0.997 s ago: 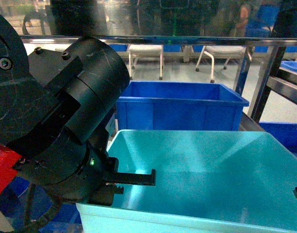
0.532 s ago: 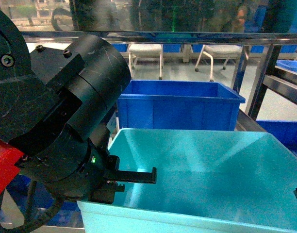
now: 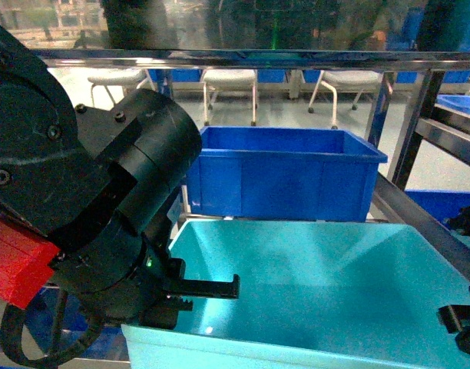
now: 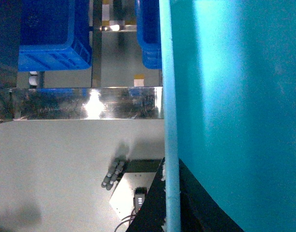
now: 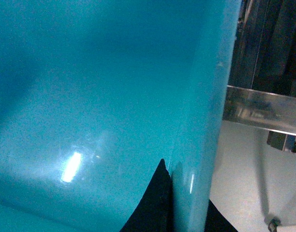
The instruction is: Organize blue bins on left shelf correctly
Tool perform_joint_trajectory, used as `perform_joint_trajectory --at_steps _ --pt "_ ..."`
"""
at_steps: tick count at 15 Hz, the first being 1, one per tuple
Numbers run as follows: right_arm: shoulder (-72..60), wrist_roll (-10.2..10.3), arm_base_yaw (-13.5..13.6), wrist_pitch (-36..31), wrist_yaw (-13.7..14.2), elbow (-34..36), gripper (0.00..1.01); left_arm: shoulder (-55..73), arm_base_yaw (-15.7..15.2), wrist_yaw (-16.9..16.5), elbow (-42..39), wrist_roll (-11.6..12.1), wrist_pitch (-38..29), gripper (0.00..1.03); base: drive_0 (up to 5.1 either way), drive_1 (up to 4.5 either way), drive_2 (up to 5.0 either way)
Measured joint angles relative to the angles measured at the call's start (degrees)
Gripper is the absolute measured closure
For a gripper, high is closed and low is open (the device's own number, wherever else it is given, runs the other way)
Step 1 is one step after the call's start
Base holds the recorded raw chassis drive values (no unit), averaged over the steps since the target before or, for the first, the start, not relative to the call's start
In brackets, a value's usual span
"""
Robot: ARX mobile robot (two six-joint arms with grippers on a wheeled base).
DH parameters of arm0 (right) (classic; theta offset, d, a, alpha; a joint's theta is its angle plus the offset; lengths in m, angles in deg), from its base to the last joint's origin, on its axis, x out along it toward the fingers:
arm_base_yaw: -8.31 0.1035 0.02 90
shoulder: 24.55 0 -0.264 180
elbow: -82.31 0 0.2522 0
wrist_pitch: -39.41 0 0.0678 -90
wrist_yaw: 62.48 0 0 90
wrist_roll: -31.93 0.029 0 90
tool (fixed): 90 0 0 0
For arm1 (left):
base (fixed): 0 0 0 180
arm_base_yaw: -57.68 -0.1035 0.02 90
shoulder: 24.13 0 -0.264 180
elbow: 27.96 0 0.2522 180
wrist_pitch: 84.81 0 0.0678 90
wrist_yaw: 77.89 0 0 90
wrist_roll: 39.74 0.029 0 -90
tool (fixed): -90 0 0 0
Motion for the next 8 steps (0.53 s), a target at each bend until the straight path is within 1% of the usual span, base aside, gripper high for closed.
perform_joint_trajectory --at_steps 2,4,6,8 --pt "-2.7 0.1 1.5 -2.3 0.7 -1.9 0.99 1.2 -1.2 0.2 0.1 0.9 -2.2 1.01 0.0 0.0 0.0" --pt "-4.8 0.0 2.3 -5.1 0.7 -4.2 0.99 2.2 -1.9 0.7 1.0 1.1 -3.6 1.01 0.0 0.0 0.0" --pt "-6.4 -0.6 2.4 -5.6 1.3 -5.8 0.99 4.3 -2.1 0.6 2.6 1.1 -3.8 1.01 0.0 0.0 0.0" --pt "-8.0 -0.7 2.4 -5.6 1.7 -6.2 0.99 6.6 -2.0 0.2 3.7 1.1 -3.8 1.01 0.0 0.0 0.0"
